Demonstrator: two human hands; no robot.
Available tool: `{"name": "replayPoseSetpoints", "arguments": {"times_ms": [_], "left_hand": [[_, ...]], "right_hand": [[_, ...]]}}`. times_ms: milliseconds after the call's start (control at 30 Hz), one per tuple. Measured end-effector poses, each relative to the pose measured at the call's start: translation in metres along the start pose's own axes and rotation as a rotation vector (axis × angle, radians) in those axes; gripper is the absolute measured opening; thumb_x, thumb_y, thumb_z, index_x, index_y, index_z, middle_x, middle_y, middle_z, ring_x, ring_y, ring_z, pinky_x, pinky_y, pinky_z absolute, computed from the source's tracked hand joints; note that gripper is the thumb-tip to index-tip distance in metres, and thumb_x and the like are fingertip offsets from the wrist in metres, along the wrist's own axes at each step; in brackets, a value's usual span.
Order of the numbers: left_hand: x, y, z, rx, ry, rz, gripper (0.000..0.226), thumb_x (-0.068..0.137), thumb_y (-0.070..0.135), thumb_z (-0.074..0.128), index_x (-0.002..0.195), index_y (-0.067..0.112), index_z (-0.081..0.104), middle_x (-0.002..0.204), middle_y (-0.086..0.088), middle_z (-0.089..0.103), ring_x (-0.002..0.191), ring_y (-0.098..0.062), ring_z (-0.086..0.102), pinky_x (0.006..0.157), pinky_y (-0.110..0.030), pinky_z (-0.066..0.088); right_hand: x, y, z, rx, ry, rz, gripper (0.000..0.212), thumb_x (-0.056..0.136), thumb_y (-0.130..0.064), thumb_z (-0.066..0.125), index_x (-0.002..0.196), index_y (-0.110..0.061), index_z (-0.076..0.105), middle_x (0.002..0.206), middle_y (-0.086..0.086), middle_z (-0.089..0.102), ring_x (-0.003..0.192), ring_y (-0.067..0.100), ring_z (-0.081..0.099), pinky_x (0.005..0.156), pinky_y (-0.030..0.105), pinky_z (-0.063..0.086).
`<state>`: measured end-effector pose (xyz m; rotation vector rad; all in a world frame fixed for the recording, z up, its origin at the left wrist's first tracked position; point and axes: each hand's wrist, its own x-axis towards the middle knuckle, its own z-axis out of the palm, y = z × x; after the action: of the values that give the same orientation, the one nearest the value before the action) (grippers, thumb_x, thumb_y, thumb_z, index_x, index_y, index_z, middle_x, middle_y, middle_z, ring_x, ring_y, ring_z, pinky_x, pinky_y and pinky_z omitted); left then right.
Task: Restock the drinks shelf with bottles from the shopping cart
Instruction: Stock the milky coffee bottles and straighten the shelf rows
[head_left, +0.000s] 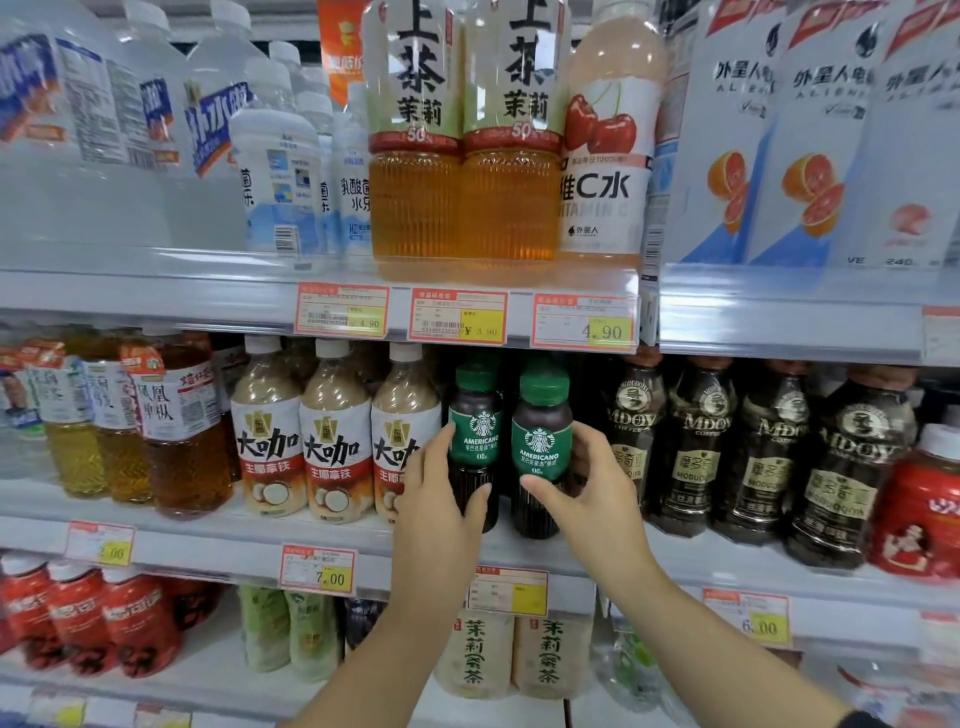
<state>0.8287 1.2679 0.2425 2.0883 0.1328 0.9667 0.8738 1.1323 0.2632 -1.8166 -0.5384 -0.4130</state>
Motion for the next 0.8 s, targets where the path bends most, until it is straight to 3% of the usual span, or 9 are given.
{"name": "replayPoseSetpoints", "arguments": {"times_ms": [67,233,367,533,800], "left_hand": [[0.002,0.0,0.001,0.038,0.005,0.015,0.067,0.087,0.015,0.061,0.143,0.03,0.028,0.136,0.003,0.041,0.116,-0.013,0.05,0.086,-0.021,0.038],[0.002,-0.001,0.005,0.081,0.015,0.059,0.067,0.087,0.011,0.06,0.143,0.029,0.028,0.134,0.002,0.041,0.11,-0.013,0.053,0.081,-0.021,0.04],[0.0,0.001,0.008,0.079,0.014,0.073,0.068,0.088,0.007,0.058,0.144,0.026,0.026,0.138,0.001,0.039,0.116,-0.014,0.05,0.08,-0.018,0.039],[0.002,0.002,0.012,0.093,0.008,0.081,0.07,0.09,0.007,0.055,0.146,0.03,0.02,0.139,0.001,0.039,0.114,-0.012,0.05,0.078,-0.015,0.036],[0.005,-0.001,0.016,0.088,0.004,0.089,0.072,0.091,0.008,0.053,0.146,0.033,0.015,0.14,0.002,0.038,0.114,-0.012,0.05,0.076,-0.016,0.038]], "right_hand": [[0.004,0.006,0.005,-0.013,0.027,0.022,0.059,0.075,-0.016,0.076,0.126,-0.022,0.047,0.106,-0.015,0.06,0.1,0.002,0.058,0.085,0.017,0.047],[0.013,0.011,0.015,-0.009,0.067,0.047,0.061,0.075,-0.018,0.077,0.128,-0.019,0.046,0.111,-0.007,0.061,0.099,0.007,0.057,0.083,0.019,0.044],[0.008,0.015,0.018,-0.044,0.015,0.043,0.069,0.075,-0.013,0.075,0.134,-0.024,0.04,0.117,-0.009,0.057,0.109,0.006,0.053,0.091,0.02,0.041],[0.006,0.021,0.018,-0.099,0.006,0.02,0.077,0.076,-0.002,0.069,0.14,-0.026,0.032,0.128,-0.005,0.055,0.119,0.01,0.05,0.102,0.034,0.043],[0.008,0.022,0.02,-0.1,0.0,0.032,0.078,0.078,-0.003,0.069,0.141,-0.027,0.03,0.13,-0.006,0.053,0.121,0.009,0.048,0.103,0.035,0.042]]}}
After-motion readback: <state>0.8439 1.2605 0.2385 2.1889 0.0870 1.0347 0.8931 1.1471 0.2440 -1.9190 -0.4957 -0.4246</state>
